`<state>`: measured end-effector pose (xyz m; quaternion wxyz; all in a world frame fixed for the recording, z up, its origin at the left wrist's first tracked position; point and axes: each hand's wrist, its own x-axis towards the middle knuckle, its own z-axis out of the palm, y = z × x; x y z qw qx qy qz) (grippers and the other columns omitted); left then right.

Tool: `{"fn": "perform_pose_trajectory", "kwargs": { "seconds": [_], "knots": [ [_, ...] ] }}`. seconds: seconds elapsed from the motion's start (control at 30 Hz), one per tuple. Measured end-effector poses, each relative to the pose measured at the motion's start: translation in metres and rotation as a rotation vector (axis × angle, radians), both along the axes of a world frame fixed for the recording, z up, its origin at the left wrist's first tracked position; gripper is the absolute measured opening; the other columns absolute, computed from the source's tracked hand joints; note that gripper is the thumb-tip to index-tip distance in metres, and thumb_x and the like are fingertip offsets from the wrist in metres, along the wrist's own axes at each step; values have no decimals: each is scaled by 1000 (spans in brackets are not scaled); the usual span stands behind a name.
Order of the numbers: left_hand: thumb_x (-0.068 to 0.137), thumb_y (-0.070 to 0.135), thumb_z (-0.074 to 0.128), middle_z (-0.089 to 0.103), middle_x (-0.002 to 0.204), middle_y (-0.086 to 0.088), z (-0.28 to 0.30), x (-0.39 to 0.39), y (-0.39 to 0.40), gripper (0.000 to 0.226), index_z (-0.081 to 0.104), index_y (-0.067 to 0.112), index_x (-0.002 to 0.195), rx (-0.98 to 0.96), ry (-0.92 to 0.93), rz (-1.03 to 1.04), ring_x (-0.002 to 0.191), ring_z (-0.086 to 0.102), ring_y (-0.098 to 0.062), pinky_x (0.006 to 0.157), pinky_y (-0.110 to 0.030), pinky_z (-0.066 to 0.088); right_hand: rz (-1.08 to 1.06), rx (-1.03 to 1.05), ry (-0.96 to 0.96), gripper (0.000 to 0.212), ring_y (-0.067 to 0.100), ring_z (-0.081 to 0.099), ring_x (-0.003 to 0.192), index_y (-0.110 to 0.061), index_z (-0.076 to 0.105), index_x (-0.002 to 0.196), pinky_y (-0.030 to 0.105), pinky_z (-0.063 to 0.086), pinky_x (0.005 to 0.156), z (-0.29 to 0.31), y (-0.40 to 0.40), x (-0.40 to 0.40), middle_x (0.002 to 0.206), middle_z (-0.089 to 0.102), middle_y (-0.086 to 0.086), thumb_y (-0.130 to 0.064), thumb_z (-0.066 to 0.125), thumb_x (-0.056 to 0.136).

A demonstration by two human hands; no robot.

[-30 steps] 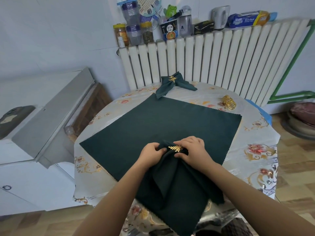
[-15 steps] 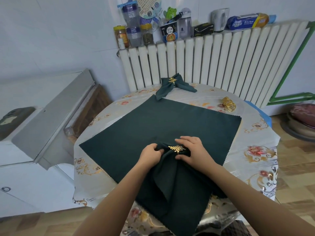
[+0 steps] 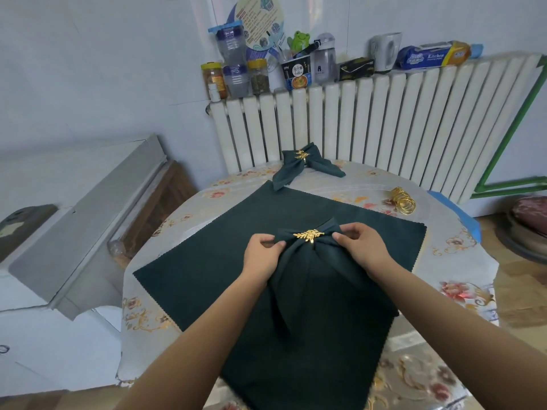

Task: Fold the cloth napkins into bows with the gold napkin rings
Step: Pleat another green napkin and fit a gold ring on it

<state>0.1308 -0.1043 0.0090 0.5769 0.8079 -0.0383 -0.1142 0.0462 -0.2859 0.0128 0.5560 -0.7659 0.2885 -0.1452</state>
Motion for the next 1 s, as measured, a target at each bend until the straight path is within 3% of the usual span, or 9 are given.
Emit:
{"fn": "perform_pose_trajectory", "kwargs": {
  "seconds": [0.07, 0.27, 0.4, 0.6, 0.67, 0.77, 0.87, 1.0],
  "knots": [
    [87, 23, 65, 52, 88, 12, 10, 12, -10, 22, 52, 17, 104, 31, -36, 50, 84, 51, -8, 76, -24, 37, -40, -45, 10, 22, 14, 58, 88, -18, 61, 103, 28, 46, 79, 4, -8, 14, 93, 62, -4, -29, 67, 85],
    [91, 20, 59, 60, 103, 5, 31, 74, -51, 14, 61, 16, 105, 95, -145, 47, 95, 53, -11, 80, -22, 37, -83, -93, -18, 28, 18, 58, 97, -13, 64, 115, 24, 41, 81, 23, -39, 75, 109, 66, 4, -24, 62, 89],
    [92, 24, 57, 60, 116, 3, 31, 119, -78, 24, 61, 16, 115, 108, -149, -4, 99, 51, -10, 85, -23, 38, -40, -156, -10, 30, 22, 58, 109, -14, 63, 120, 28, 40, 95, 27, -61, 122, 118, 65, 5, -20, 57, 92],
    [93, 20, 55, 55, 129, 3, 20, 209, -130, 36, 54, 16, 129, 110, -124, -41, 117, 50, -17, 93, -25, 36, 82, -214, 36, 47, 22, 47, 126, -10, 44, 139, 34, 35, 107, 12, -105, 216, 139, 49, 2, -18, 52, 93],
    [93, 19, 54, 55, 130, 3, 16, 234, -147, 37, 53, 17, 130, 111, -124, -70, 117, 51, -17, 99, -28, 38, 109, -239, 47, 54, 26, 44, 128, -8, 42, 139, 40, 34, 109, 5, -121, 244, 140, 48, 4, -24, 54, 89],
    [91, 17, 54, 56, 128, 5, 7, 269, -175, 40, 52, 18, 130, 91, -143, -127, 117, 52, -16, 99, -32, 41, 85, -292, 61, 72, 31, 49, 120, -14, 46, 131, 51, 40, 102, -23, -157, 295, 131, 53, 9, -49, 47, 68],
    [90, 14, 54, 57, 116, 5, -3, 298, -200, 31, 52, 19, 120, 78, -143, -153, 106, 53, -15, 88, -29, 42, 86, -377, 110, 61, 33, 44, 121, -14, 39, 138, 50, 38, 103, -20, -170, 322, 135, 45, 13, -34, 55, 82],
    [86, 14, 56, 45, 140, -3, -26, 319, -220, 60, 35, 16, 142, 148, -162, -172, 129, 42, -23, 108, -42, 36, 83, -467, 173, 65, 32, 37, 129, -16, 26, 146, 49, 32, 107, -28, -182, 349, 144, 35, 12, -26, 55, 88]
  ]
}}
